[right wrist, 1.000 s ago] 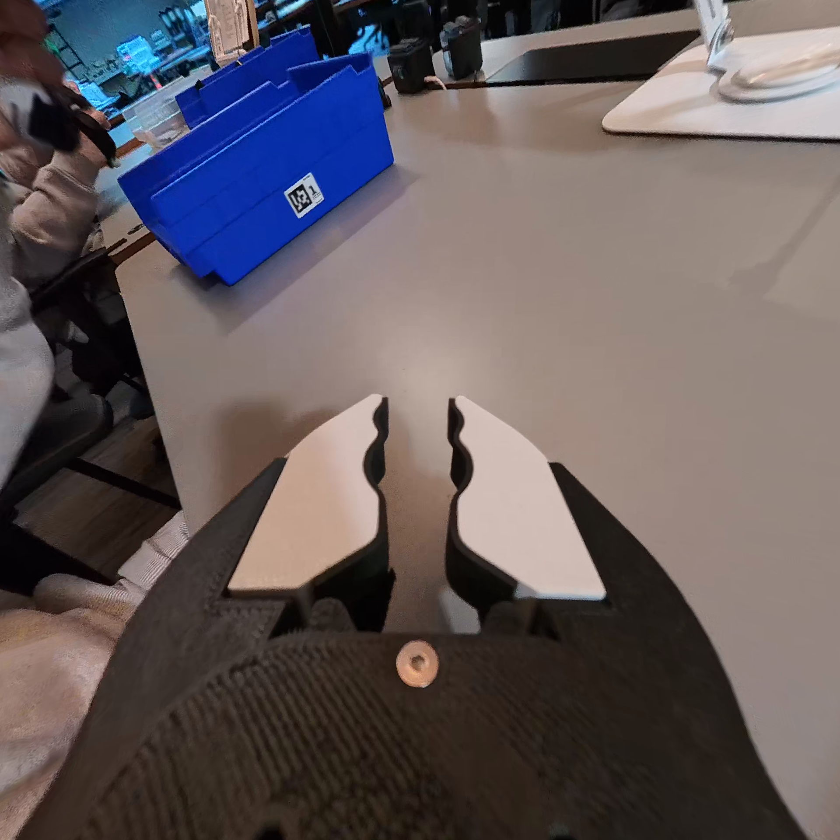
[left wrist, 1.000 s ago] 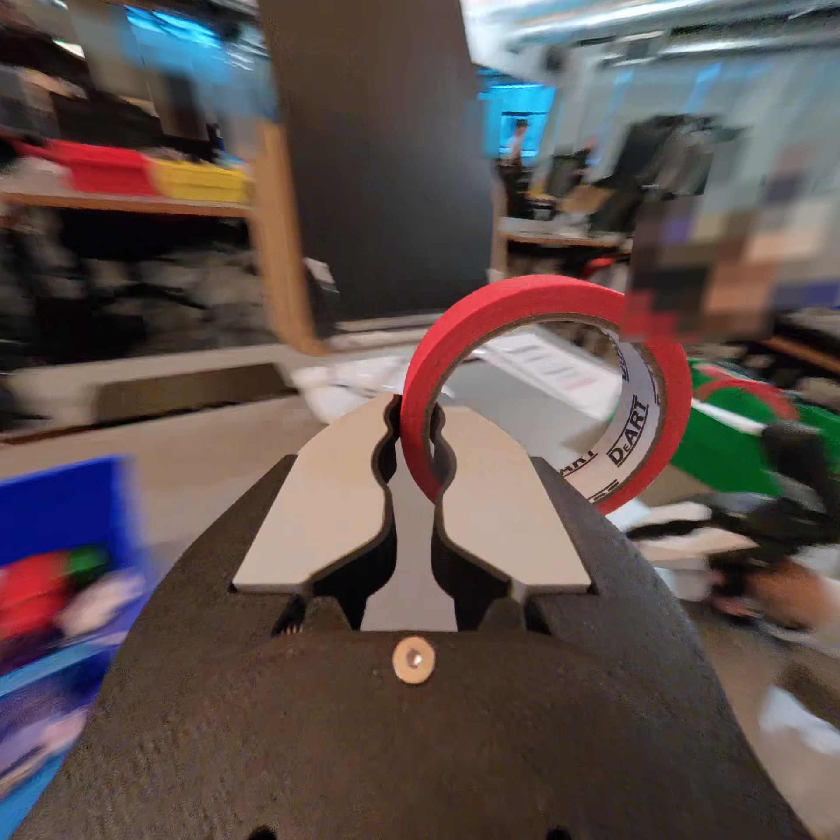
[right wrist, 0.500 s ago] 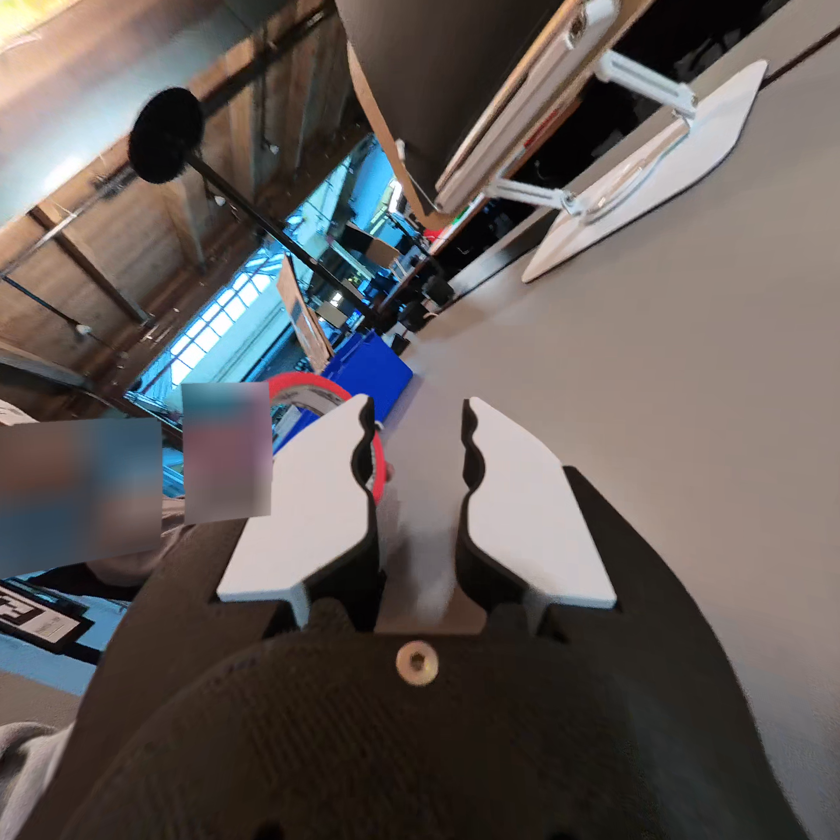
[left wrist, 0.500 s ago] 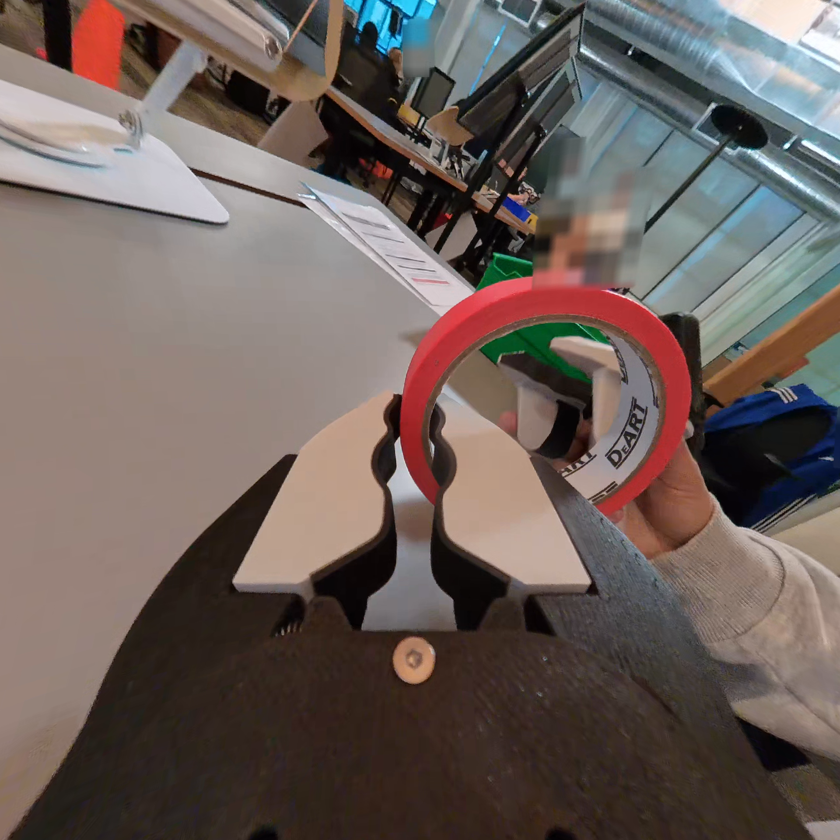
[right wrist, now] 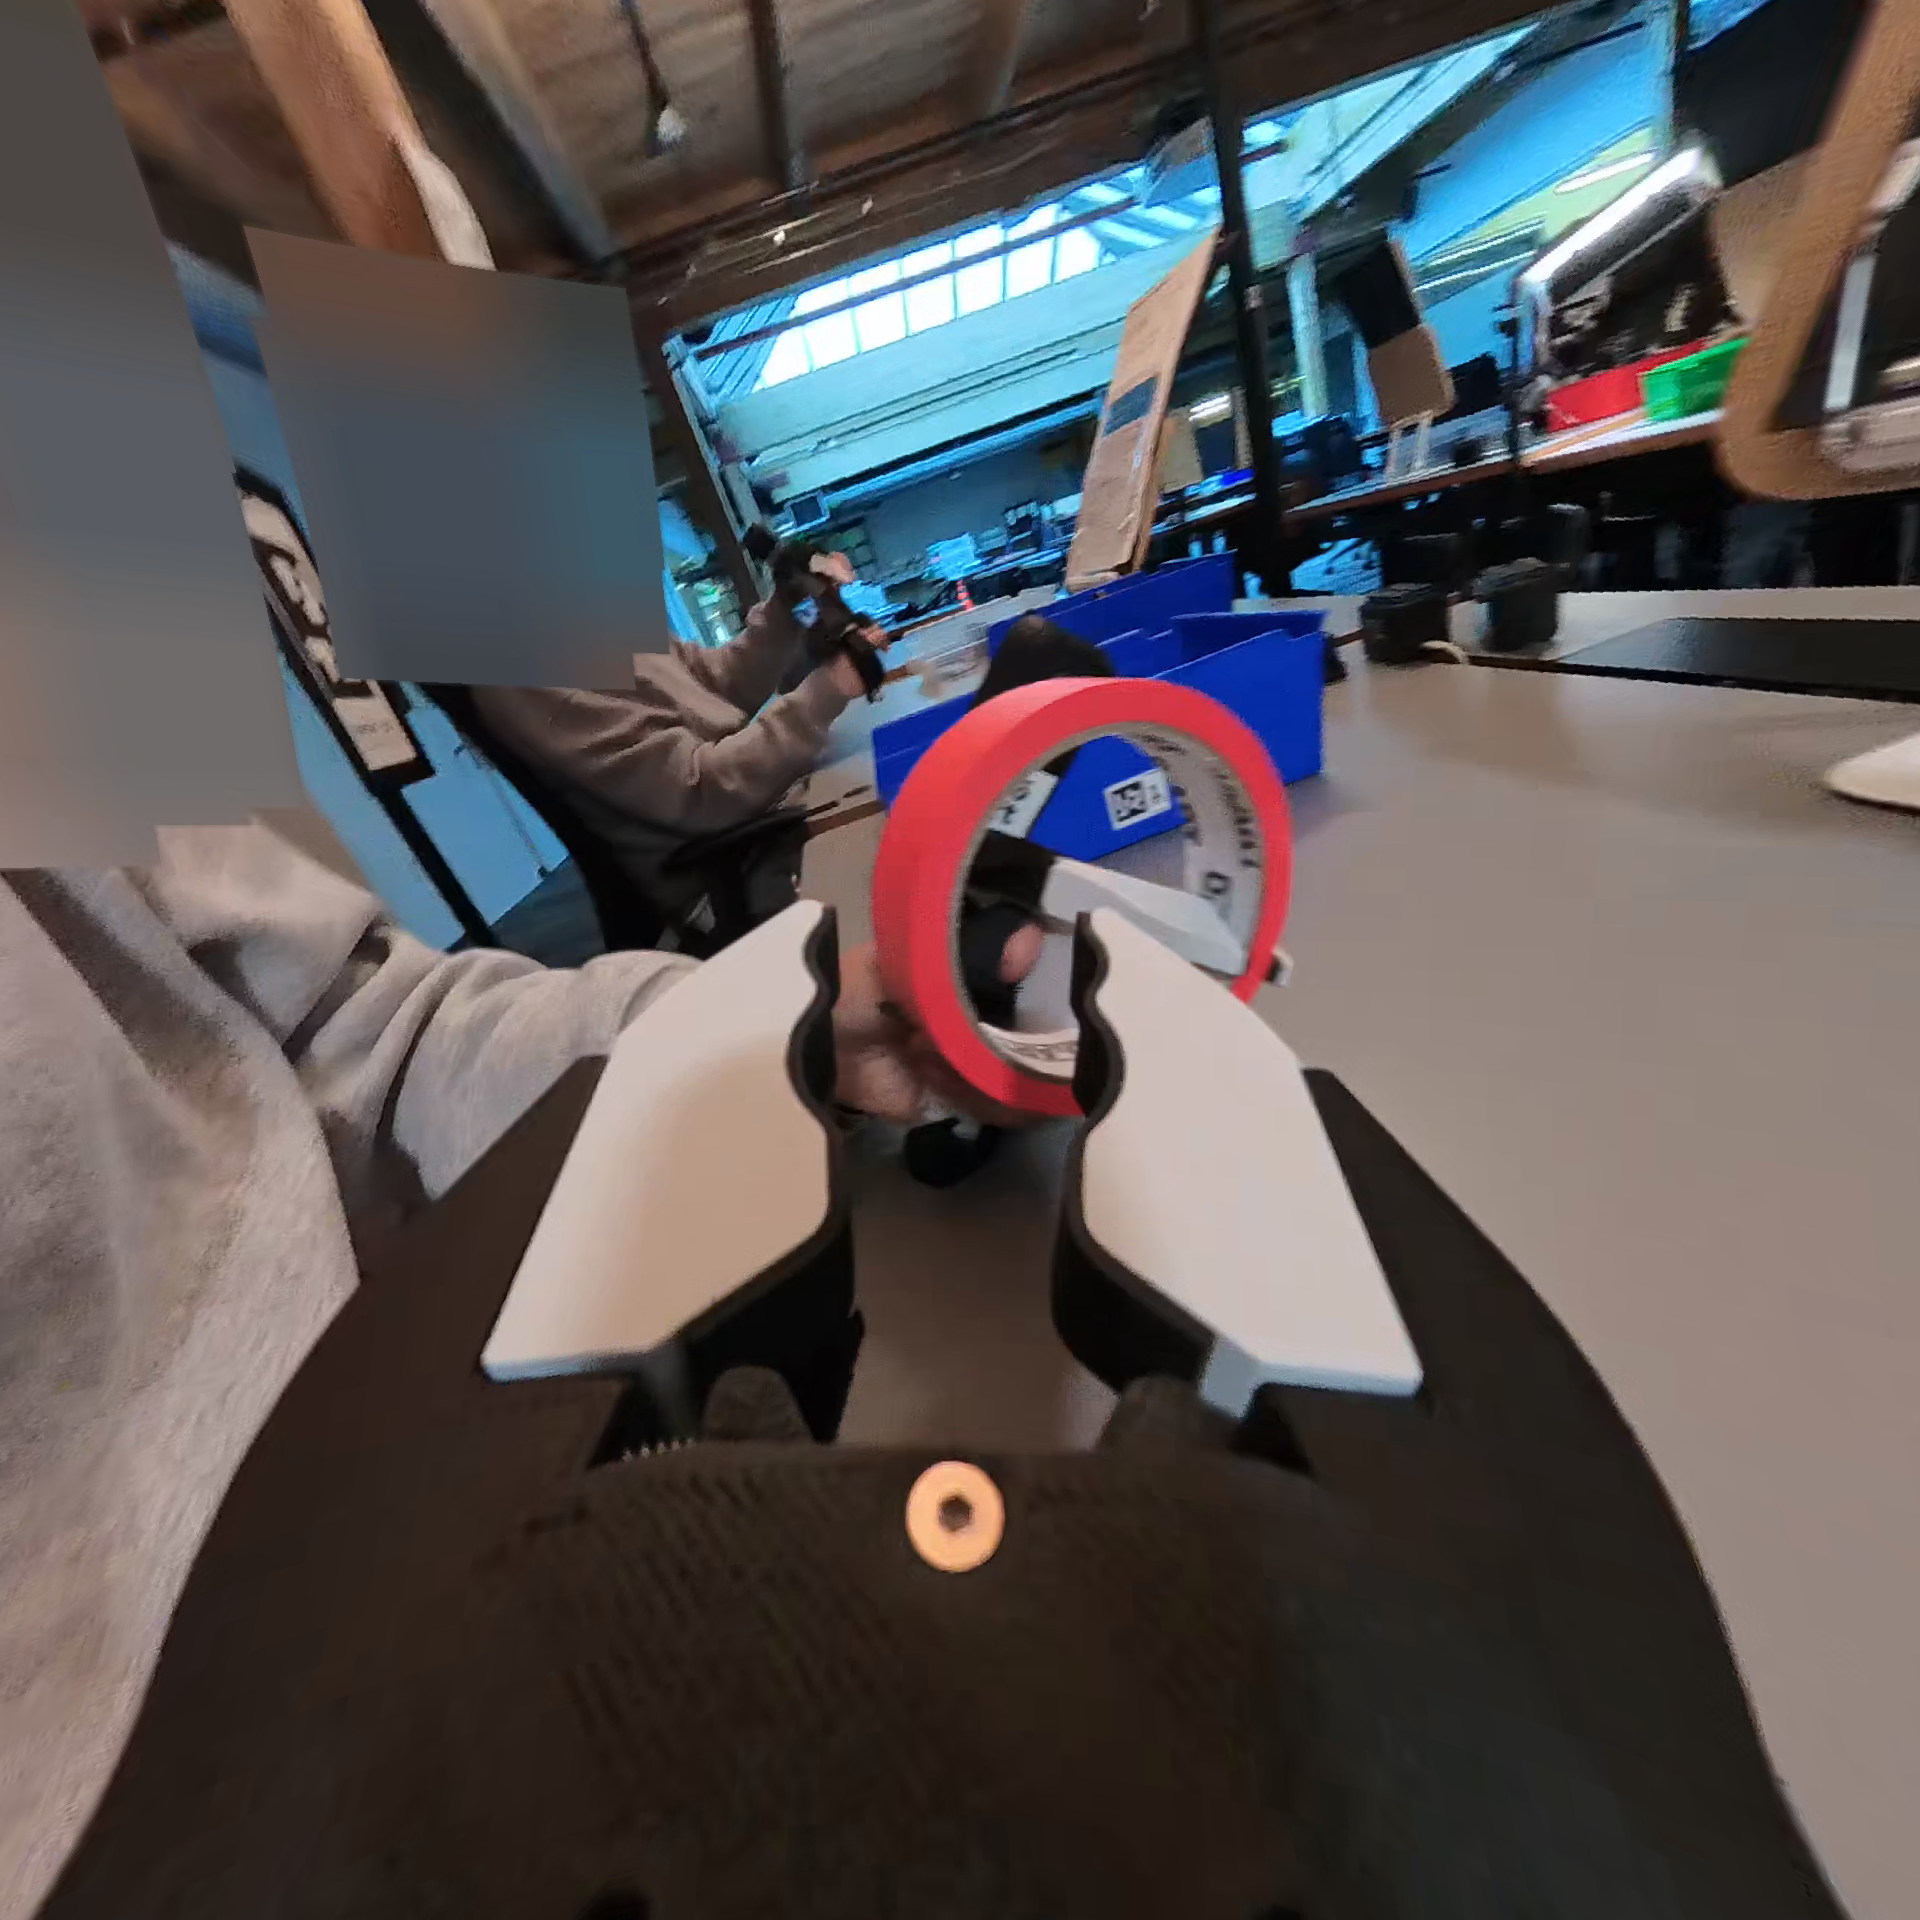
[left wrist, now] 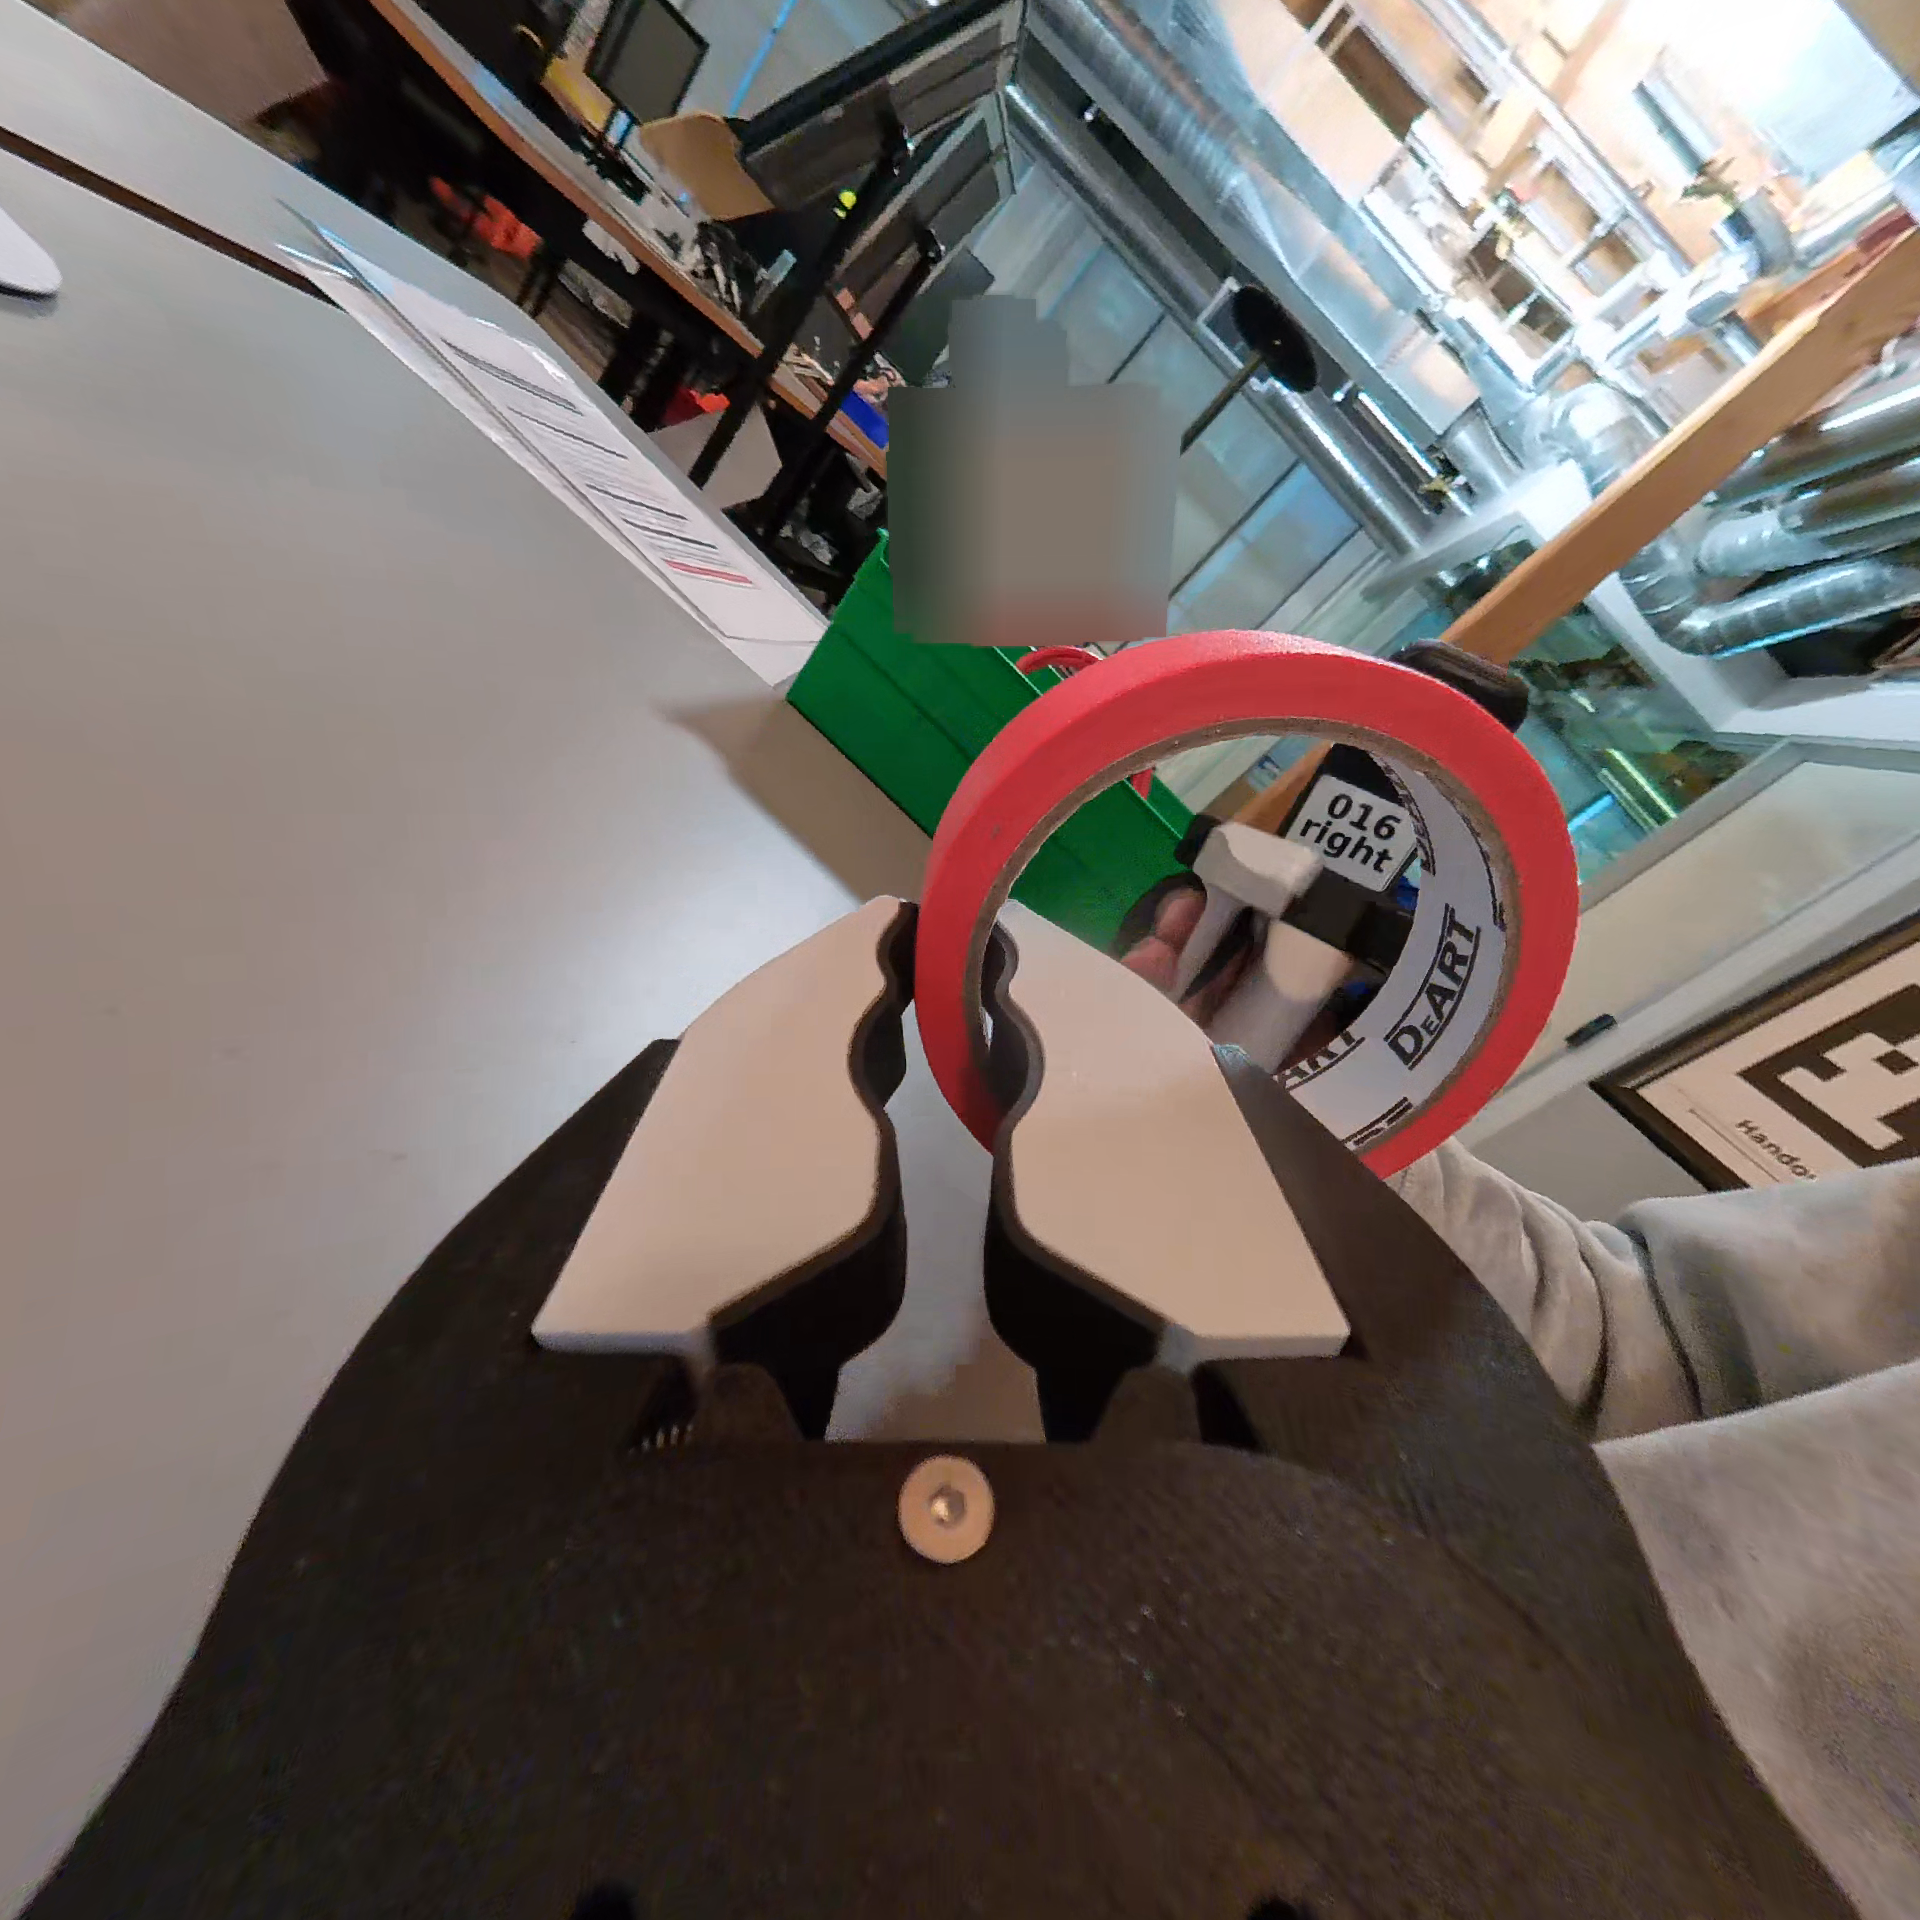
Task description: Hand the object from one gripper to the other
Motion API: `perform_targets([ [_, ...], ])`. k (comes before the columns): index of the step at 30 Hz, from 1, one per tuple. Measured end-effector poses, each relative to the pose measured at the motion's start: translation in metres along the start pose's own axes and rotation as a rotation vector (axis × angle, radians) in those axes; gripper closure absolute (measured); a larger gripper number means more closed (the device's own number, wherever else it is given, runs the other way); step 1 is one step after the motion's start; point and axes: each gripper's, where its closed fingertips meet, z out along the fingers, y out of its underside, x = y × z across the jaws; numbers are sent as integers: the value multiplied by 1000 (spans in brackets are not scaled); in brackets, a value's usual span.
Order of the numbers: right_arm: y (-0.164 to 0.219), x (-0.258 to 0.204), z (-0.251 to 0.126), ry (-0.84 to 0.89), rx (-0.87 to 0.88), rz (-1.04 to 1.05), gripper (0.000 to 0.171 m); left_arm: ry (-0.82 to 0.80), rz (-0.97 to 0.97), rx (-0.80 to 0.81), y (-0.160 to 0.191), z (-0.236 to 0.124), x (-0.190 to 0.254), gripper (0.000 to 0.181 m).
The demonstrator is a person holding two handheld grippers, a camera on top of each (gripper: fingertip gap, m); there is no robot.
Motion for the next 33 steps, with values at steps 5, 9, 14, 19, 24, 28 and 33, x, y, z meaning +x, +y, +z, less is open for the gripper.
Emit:
perform_targets([
  [5,12,-13,13,-34,-36,-42,134,37,13,-66,11,5,8,172],
  [9,17,-19,17,-46,-55,-99,154,95,-35,-101,20,12,12,171],
  [14,15,-17,16,-80,-23,1,158,139,-136,-133,26,17,13,164],
  [19,-12,-4,-2,-48,107,76,159,99,-136,-60,17,15,8,133],
  [24,-20,32,-21,60,187,265,159,145,85,-1,9,15,35,134],
  [28,-12,48,-24,50,210,487,159,85,329,-66,29,25,46,140],
  [33,-3,48,-16,32,190,570,159,10,512,-103,38,31,50,158],
])
